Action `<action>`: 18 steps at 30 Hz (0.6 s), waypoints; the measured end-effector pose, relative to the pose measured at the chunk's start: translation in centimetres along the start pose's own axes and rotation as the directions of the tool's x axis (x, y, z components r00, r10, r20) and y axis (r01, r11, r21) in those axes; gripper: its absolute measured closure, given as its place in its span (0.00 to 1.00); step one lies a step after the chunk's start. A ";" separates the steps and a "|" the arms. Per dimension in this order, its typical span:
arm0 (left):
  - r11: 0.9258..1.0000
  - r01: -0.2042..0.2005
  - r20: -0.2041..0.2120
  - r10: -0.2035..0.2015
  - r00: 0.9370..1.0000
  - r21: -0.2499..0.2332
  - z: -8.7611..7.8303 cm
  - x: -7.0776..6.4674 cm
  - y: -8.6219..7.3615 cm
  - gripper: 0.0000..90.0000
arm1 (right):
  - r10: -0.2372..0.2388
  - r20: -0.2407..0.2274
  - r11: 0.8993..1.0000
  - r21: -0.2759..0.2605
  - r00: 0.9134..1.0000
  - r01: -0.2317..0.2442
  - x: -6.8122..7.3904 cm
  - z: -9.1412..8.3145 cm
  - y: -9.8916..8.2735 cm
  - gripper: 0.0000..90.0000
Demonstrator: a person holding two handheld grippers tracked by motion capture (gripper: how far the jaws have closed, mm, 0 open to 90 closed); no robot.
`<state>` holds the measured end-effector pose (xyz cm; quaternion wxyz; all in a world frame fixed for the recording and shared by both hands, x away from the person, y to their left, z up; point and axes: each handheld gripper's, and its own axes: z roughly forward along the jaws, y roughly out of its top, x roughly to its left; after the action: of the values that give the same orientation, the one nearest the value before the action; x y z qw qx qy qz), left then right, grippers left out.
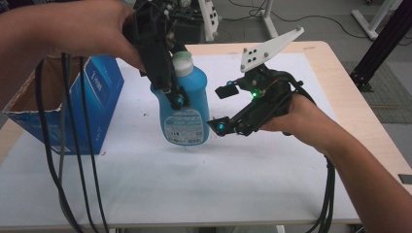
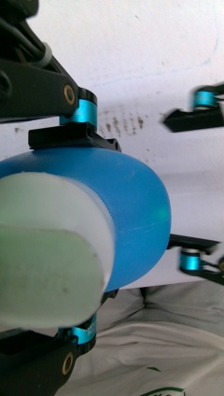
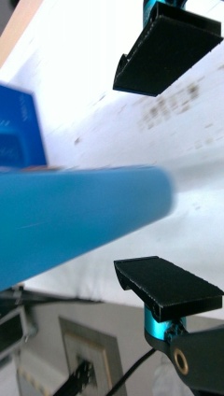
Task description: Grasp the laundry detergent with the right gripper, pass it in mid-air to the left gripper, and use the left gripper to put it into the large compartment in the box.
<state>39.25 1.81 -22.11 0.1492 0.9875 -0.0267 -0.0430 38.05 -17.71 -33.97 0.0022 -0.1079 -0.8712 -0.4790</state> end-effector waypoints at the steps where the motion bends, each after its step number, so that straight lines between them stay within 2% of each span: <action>1: 1.000 0.017 -0.006 -0.017 1.000 0.000 -0.4 0.1 -0.2 0.42 | 0.007 0.008 1.000 0.011 1.000 -0.007 0.0 -0.3 -0.1 0.13; 3: 0.999 0.035 -0.015 -0.034 0.999 0.004 -1.1 0.1 -0.4 0.42 | 0.010 0.025 0.998 0.055 1.000 -0.011 -0.1 -0.9 -0.3 0.13; 6: 0.998 0.065 -0.035 -0.065 0.997 -0.005 -2.2 0.1 -0.8 0.42 | 0.022 0.016 0.992 0.123 1.000 -0.024 -0.3 -1.8 -0.8 0.13; 8: 0.996 0.092 -0.048 -0.093 0.995 -0.007 -2.9 0.1 -1.0 0.42 | 0.033 0.047 0.985 0.168 0.998 -0.040 -0.4 -2.3 -1.0 0.13; 9: 0.994 0.106 -0.054 -0.106 0.993 -0.003 -3.3 0.1 -1.2 0.42 | 0.028 0.056 0.979 0.200 0.998 -0.038 -0.4 -2.6 -1.1 0.13; 11: 0.991 0.135 -0.068 -0.135 0.988 -0.005 -3.9 0.2 -1.6 0.42 | 0.014 0.040 0.968 0.251 0.999 -0.024 -0.3 -3.2 -1.3 0.13; 12: 0.988 0.156 -0.081 -0.156 0.984 -0.009 -4.4 0.3 -1.9 0.42 | 0.015 0.042 0.963 0.267 0.999 -0.026 -0.2 -3.6 -1.3 0.13; 13: 0.986 0.168 -0.086 -0.169 0.982 -0.010 -4.7 0.4 -2.1 0.42 | 0.032 0.049 0.952 0.302 0.998 -0.046 -0.3 -4.3 -1.2 0.13; 14: 0.984 0.179 -0.091 -0.180 0.980 -0.010 -4.9 0.4 -2.3 0.42 | 0.037 0.067 0.946 0.320 0.997 -0.056 -0.3 -4.7 -1.2 0.10; 15: 0.981 0.191 -0.095 -0.192 0.977 -0.016 -5.2 0.4 -2.5 0.42 | 0.034 0.084 0.937 0.344 0.996 -0.061 -0.3 -5.0 -1.2 0.02; 17: 0.978 0.208 -0.102 -0.209 0.973 -0.015 -5.7 0.6 -2.9 0.42 | 0.022 0.125 0.921 0.383 0.992 -0.069 -0.4 -5.8 -1.3 0.01; 18: 0.976 0.217 -0.106 -0.217 0.970 -0.014 -5.9 0.6 -3.1 0.42 | 0.002 0.146 0.917 0.394 0.989 -0.060 -0.4 -6.3 -1.4 0.01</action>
<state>40.55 6.50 -17.44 0.1459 0.9852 0.0896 -0.0060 37.60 -23.75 -31.74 -0.0304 -0.1529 -0.9463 -0.2832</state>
